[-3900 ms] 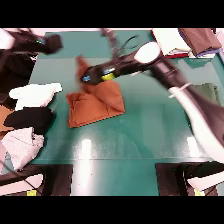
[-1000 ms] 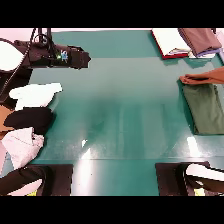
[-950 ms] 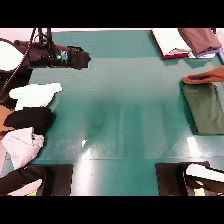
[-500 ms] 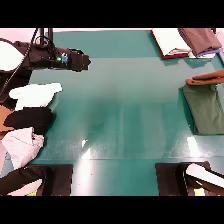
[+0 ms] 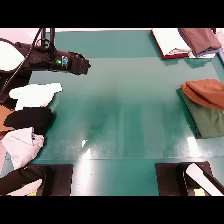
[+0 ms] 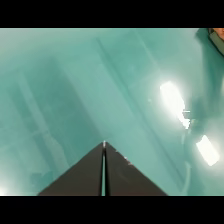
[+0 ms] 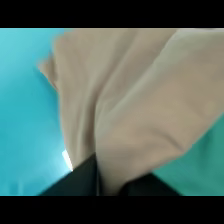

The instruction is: Fold the shirts.

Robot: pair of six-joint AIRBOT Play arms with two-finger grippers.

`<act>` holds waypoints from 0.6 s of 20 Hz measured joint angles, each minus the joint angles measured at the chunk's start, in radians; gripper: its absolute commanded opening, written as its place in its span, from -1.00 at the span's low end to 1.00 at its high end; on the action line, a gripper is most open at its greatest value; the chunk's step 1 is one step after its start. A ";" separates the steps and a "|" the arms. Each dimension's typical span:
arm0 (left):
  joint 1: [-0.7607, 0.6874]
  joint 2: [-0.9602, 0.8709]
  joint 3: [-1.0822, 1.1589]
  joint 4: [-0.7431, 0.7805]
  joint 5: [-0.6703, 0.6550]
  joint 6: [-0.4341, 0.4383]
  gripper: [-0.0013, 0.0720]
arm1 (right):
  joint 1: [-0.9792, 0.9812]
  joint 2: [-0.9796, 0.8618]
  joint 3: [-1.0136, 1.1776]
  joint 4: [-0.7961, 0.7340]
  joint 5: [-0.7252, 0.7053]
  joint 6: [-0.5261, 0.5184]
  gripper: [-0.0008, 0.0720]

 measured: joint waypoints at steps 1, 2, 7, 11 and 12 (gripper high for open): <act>0.000 0.000 0.000 0.000 -0.003 0.003 -0.90 | -0.001 0.027 -0.039 -0.025 0.001 0.001 0.19; 0.000 0.000 0.000 0.000 -0.005 0.006 -0.90 | -0.001 0.052 -0.075 -0.058 0.003 0.003 0.40; 0.000 0.000 0.000 0.000 -0.012 0.011 -0.90 | -0.001 0.144 -0.153 -0.251 -0.007 0.027 0.48; 0.000 0.000 0.000 0.000 -0.009 0.013 -0.90 | 0.072 0.173 -0.101 -0.193 -0.016 0.034 0.48; 0.000 0.000 0.000 0.000 -0.007 0.013 -0.90 | 0.115 0.173 -0.082 -0.155 -0.018 0.034 0.48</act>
